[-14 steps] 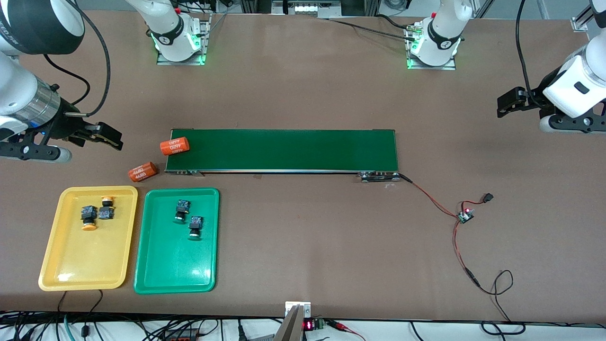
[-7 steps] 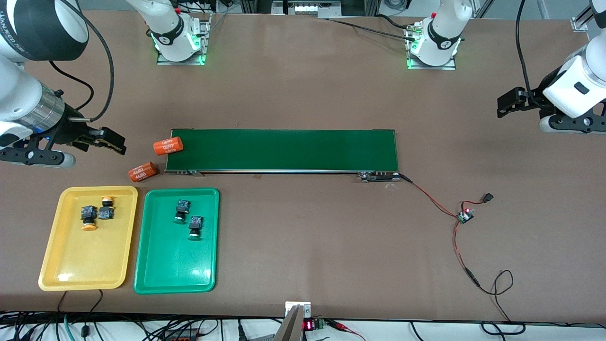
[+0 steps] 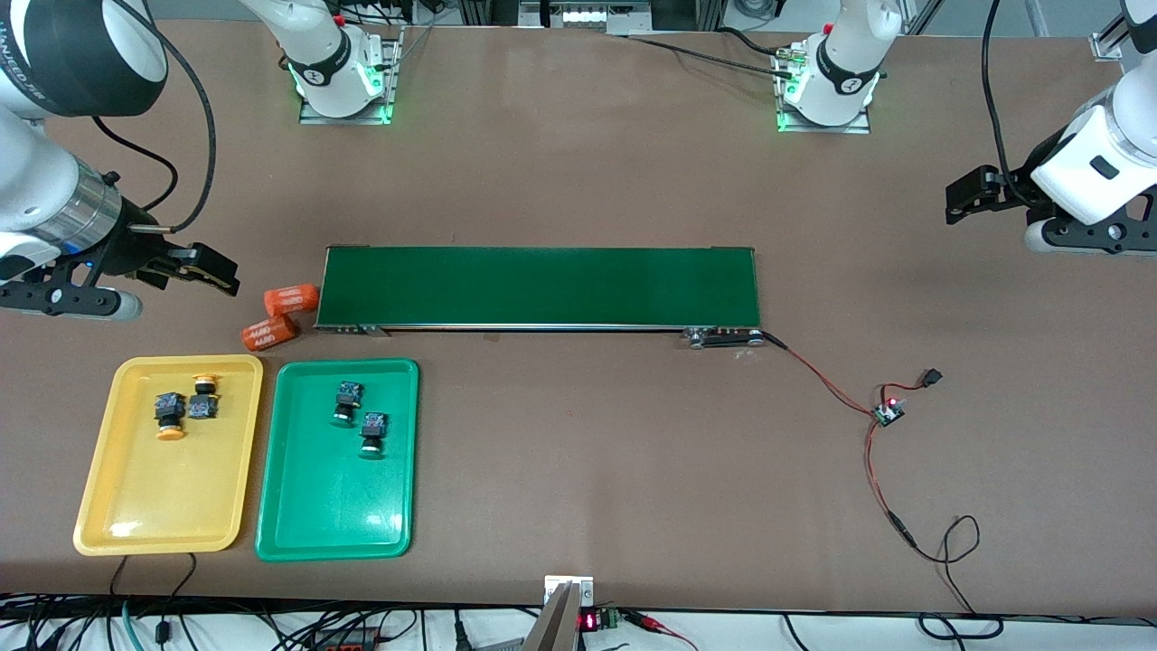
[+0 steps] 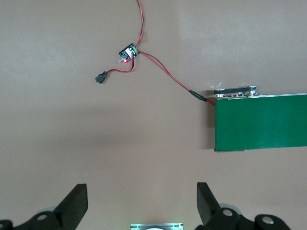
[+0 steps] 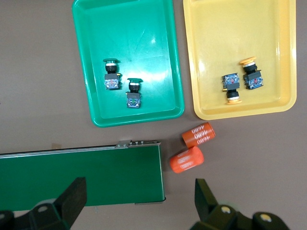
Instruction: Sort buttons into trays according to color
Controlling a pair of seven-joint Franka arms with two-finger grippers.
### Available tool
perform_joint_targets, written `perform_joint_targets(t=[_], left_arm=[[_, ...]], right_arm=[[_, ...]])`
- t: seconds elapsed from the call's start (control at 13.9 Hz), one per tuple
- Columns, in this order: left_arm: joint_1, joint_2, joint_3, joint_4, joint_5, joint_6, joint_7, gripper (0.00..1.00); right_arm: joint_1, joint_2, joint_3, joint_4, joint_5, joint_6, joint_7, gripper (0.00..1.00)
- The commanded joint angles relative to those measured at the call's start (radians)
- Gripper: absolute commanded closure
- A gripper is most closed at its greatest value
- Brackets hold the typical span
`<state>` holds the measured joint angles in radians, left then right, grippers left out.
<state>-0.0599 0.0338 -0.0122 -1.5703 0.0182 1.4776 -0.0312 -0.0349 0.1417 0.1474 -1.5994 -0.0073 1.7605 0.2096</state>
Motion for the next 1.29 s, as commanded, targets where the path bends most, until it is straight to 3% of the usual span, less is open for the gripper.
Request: perform_joint_targets(t=[0.0, 1.22], left_arm=[[0.003, 0.014, 0.0, 0.022, 0.02, -0.007, 0.014, 0.0], [0.003, 0.014, 0.003, 0.022, 0.02, -0.011, 0.017, 0.0]], right_arm=[[-0.006, -0.01, 0.001, -0.004, 0.015, -0.01, -0.01, 0.0], [-0.005, -0.013, 0.001, -0.002, 0.001, -0.022, 0.04, 0.0]])
